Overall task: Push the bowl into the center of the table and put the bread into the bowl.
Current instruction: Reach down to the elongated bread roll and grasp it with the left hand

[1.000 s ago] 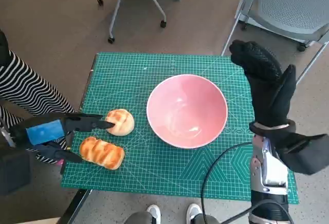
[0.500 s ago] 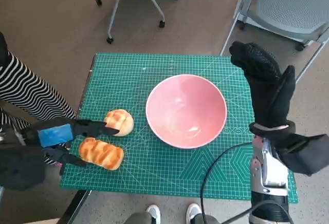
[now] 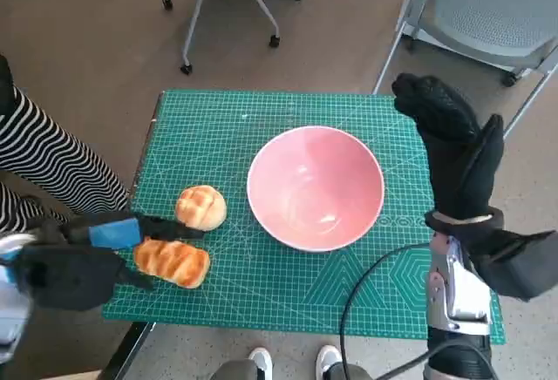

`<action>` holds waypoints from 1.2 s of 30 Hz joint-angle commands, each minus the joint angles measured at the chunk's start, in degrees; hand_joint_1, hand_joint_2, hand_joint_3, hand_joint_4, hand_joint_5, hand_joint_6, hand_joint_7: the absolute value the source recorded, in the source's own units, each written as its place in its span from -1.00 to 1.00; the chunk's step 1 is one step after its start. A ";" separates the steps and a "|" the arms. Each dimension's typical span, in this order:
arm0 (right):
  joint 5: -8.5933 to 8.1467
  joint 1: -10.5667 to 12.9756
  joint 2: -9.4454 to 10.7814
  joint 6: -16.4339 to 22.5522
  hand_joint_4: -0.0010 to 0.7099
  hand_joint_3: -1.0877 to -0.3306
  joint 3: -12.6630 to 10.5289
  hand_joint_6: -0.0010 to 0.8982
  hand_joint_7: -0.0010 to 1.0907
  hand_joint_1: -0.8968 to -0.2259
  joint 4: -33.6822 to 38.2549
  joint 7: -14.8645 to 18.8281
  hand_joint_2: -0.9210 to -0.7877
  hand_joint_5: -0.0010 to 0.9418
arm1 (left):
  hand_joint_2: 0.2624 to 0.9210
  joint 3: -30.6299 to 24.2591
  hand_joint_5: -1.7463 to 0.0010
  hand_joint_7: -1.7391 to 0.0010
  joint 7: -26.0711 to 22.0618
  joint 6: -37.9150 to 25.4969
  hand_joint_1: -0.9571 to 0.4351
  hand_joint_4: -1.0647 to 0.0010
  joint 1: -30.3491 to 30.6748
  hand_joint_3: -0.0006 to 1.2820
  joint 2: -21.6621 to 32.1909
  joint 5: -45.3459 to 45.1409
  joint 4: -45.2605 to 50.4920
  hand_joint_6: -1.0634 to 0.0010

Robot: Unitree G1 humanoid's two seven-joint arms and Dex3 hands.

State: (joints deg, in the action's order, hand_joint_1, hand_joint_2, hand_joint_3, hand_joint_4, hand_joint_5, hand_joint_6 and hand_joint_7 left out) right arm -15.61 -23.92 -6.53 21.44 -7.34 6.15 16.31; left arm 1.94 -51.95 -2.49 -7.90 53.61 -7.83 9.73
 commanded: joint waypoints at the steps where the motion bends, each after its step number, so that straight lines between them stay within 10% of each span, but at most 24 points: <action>1: -0.12 1.19 0.05 -0.78 -0.40 0.12 -0.22 -0.65 0.01 -0.41 0.56 -0.02 -1.00 -0.99 | 0.63 2.65 1.00 0.98 0.07 -1.22 0.12 0.40 -1.00 -0.99 -0.22 -2.54 -0.99 0.13; 8: 0.19 1.26 0.15 -0.26 -0.40 0.13 -0.09 -0.66 0.01 -0.39 0.94 0.04 -1.00 -0.99 | 0.64 6.22 0.97 0.98 1.90 -0.61 0.16 0.29 -1.90 -0.98 -1.10 -6.96 -3.80 0.11; 16: 0.26 1.15 0.09 -0.22 -0.40 0.13 -0.06 -0.66 0.00 -0.39 0.90 0.01 -1.00 -0.99 | 0.77 8.69 0.94 0.90 4.48 1.09 0.27 -0.30 -2.26 -0.87 -1.93 -10.67 -6.25 -0.28; 20: 0.27 1.13 0.07 -0.24 -0.39 0.13 -0.09 -0.66 0.00 -0.39 0.84 -0.02 -1.00 -0.99 | 0.79 8.83 0.89 0.52 6.41 3.42 0.22 -0.62 -2.16 -0.74 -2.19 -11.75 -7.59 -0.37; 22: 0.24 1.12 0.06 -0.23 -0.39 0.13 -0.10 -0.66 0.00 -0.39 0.83 0.00 -1.00 -0.99 | 0.91 8.79 0.54 -0.12 7.25 4.72 0.01 -0.57 -2.16 -0.72 -2.20 -11.88 -8.32 -0.18; 24: 0.15 1.13 0.08 -0.21 -0.39 0.13 -0.13 -0.66 0.00 -0.39 0.82 0.03 -1.00 -0.99 | 0.94 8.29 0.18 -0.30 8.15 6.48 0.12 -0.45 -2.03 -0.75 -2.15 -11.51 -9.02 -0.11; 28: 0.11 1.14 0.08 -0.21 -0.39 0.13 -0.14 -0.66 -0.01 -0.39 0.82 0.05 -1.00 -0.99 | 0.94 8.08 -0.20 -0.43 8.72 7.83 0.32 -0.34 -2.03 -0.79 -2.12 -11.34 -9.73 -0.06; 36: 0.48 1.35 0.40 0.94 -0.40 0.13 0.12 -0.66 -0.01 -0.39 1.57 0.25 -1.00 -0.99 | 0.98 4.83 -0.29 -0.45 10.25 13.15 0.37 -0.31 -1.70 -0.84 -2.10 -7.36 -9.88 -0.07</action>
State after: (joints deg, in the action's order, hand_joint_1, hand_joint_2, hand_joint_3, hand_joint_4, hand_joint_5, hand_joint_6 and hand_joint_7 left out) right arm -15.56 -23.78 -6.42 21.95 -7.27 6.55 16.33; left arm 8.74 -42.18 8.00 -10.24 51.37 -17.23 0.14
